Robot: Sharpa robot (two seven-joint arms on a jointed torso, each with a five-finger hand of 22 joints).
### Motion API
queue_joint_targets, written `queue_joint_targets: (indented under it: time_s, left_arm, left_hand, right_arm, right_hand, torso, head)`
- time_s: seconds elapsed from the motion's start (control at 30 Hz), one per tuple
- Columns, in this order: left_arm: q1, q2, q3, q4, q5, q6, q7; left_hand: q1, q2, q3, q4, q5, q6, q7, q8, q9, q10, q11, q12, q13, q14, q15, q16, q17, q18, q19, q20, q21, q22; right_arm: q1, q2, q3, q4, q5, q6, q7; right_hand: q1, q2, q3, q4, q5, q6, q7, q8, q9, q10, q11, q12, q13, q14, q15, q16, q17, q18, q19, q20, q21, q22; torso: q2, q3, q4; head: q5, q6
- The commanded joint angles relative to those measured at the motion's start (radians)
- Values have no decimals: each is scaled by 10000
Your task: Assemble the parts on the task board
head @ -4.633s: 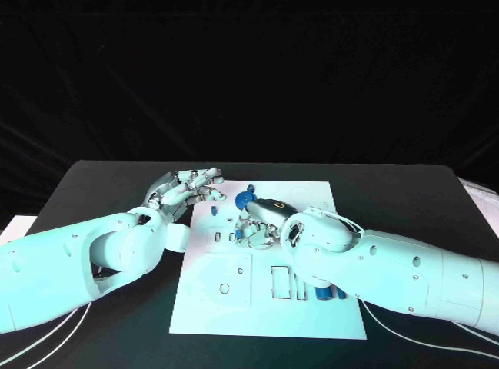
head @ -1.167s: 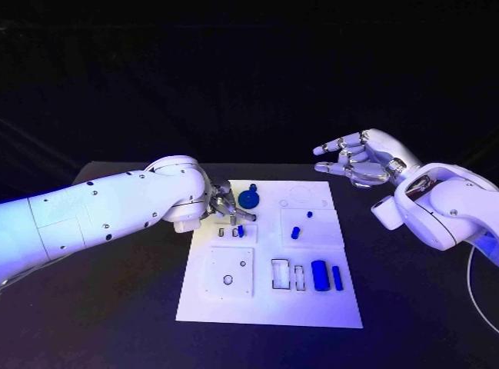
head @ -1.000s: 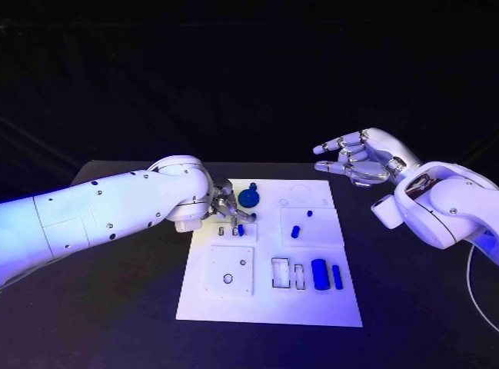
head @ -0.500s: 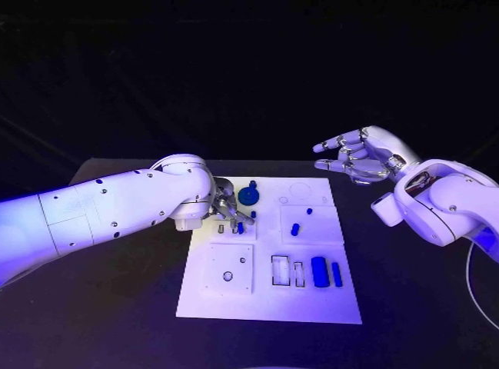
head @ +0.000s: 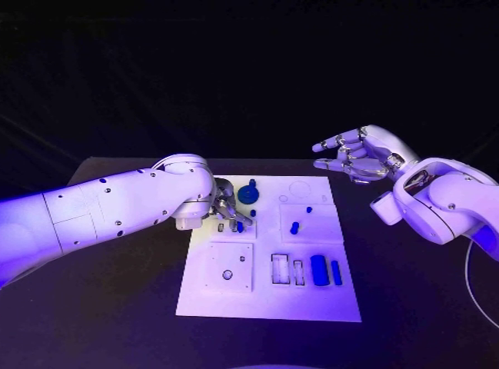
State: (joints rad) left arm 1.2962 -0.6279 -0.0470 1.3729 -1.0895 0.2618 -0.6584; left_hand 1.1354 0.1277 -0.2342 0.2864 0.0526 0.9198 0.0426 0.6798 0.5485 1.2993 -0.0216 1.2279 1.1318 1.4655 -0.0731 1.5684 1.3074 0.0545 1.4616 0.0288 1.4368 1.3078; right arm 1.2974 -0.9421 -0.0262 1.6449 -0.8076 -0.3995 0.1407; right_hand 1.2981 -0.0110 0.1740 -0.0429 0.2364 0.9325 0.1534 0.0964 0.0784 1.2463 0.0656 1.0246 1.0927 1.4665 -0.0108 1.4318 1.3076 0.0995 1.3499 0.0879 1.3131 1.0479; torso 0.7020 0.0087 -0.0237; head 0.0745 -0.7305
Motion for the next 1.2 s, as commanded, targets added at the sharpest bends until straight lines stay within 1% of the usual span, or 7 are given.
queue_joint_targets:
  time_s: [0.03,0.33,0.73,0.9,0.97,1.1,1.2]
  left_arm:
    - [-6,31,-2,-17,-64,205,-26]
    - [-12,53,-5,2,76,16,-6]
    - [-13,32,-3,-2,257,-150,11]
    - [-13,44,-3,5,412,-76,26]
    - [-13,50,-3,8,458,-32,31]
    - [-13,57,-3,13,544,16,44]
    - [-14,52,-3,18,605,3,56]
  left_hand:
    - [191,17,-29,-19,-37,-58,6,66,36,61,-25,40,9,1053,-98,24,2634,-78,171,-20,50,304]
    - [720,239,105,-103,-33,-125,-3,144,235,73,-32,52,49,1053,-102,24,2634,-85,176,-22,74,359]
    - [875,297,153,-124,-33,-130,-11,182,313,99,-39,80,90,1053,-106,24,2634,-91,186,-24,94,398]
    - [1114,311,218,-221,-33,-167,-13,209,400,76,-39,49,65,1053,-110,24,2634,-87,172,-27,85,390]
    - [1422,357,366,-392,-32,-212,-22,212,452,57,-49,25,50,1053,-117,24,2634,-84,163,-34,80,386]
    - [2765,566,1182,-1212,-14,-446,-133,75,474,-56,-158,-105,-38,1053,-201,24,2634,-73,137,-86,56,359]
    - [3591,564,1939,-1731,14,-636,-93,-148,413,-218,-143,-314,-175,1053,-214,24,2634,-71,117,-132,40,344]
  right_arm:
    - [-1,10,2,-14,-44,127,-65]
    - [-1,38,-2,-57,-50,176,-106]
    - [-6,93,-17,-138,-60,258,-160]
    - [-6,106,-19,-163,-70,299,-192]
    - [-7,113,-20,-169,-73,316,-200]
    - [-7,131,-22,-185,-75,345,-213]
    - [-9,147,-24,-200,-76,371,-221]
  right_hand:
    - [-22,-66,51,30,37,18,40,30,-12,-79,-10,-40,-9,541,-36,-52,292,-6,-70,9,-39,-10]
    - [-23,-64,54,30,54,15,40,30,-15,-74,-10,-31,-4,535,-36,-70,266,0,-85,10,-58,-46]
    - [-31,-63,54,34,62,16,40,31,-16,-73,-10,-31,-7,531,-36,-82,251,5,-97,10,-72,-71]
    - [-31,-63,54,34,62,16,40,31,-16,-73,-10,-31,-7,531,-36,-82,251,5,-97,10,-72,-71]
    - [-35,-63,54,36,64,17,40,31,-17,-73,-9,-32,-9,528,-36,-91,236,6,-99,10,-76,-77]
    - [-36,-63,53,37,65,17,40,31,-17,-73,-9,-32,-9,527,-36,-95,231,6,-100,10,-77,-79]
    - [-36,-63,53,37,65,17,40,31,-17,-73,-9,-32,-9,527,-36,-95,231,6,-100,10,-77,-79]
  torso:
    - [2,1,0]
    - [4,1,10]
    - [8,3,8]
    - [6,-2,2]
    - [8,-1,3]
    - [11,1,5]
    - [8,1,9]
  head:
    - [-8,-17]
    - [-18,-42]
    - [-12,-61]
    - [-11,-71]
    - [-16,-78]
    - [-24,-88]
    - [-31,-98]
